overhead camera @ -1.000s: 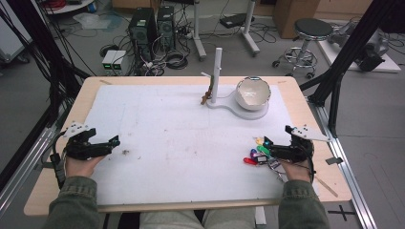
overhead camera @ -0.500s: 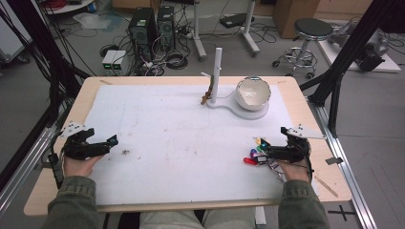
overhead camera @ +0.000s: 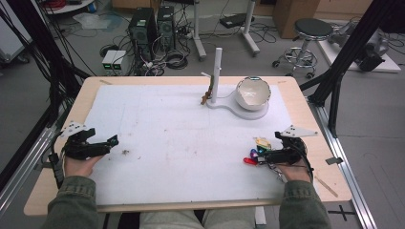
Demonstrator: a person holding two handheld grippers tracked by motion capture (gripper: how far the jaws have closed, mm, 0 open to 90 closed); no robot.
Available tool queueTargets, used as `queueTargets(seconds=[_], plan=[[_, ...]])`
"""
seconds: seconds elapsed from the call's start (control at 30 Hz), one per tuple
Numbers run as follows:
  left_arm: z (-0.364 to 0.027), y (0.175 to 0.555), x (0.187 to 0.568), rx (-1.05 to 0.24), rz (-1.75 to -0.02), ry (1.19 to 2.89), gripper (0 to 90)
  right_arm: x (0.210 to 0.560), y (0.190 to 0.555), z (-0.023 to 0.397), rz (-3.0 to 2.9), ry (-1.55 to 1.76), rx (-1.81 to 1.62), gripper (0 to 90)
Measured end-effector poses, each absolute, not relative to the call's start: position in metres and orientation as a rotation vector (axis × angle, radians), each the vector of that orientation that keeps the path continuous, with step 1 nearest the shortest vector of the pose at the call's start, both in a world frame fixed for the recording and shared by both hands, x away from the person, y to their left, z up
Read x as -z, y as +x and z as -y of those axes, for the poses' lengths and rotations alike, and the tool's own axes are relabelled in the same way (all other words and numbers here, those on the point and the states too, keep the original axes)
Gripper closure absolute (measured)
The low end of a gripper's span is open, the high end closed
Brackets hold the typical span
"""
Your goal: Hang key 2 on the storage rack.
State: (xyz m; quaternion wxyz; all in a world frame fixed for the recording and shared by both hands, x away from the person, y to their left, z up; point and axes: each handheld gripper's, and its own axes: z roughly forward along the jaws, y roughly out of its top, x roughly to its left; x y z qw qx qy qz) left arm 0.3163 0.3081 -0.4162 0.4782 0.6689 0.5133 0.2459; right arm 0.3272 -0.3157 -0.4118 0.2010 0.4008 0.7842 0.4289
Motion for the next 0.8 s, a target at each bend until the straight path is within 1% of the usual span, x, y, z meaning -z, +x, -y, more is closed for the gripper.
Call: queueTargets(seconds=[0.47,0.8], plan=[[-0.308,0.316,0.416,-0.598,-1.251,1.633,1.7,0.423,0.33,0.308,-2.43,1.055,-1.037,4.4],[-0.31,0.316,0.415,-0.564,-1.248,1.593,1.7,0.426,0.33,0.312,-2.496,1.053,-0.948,5.9]])
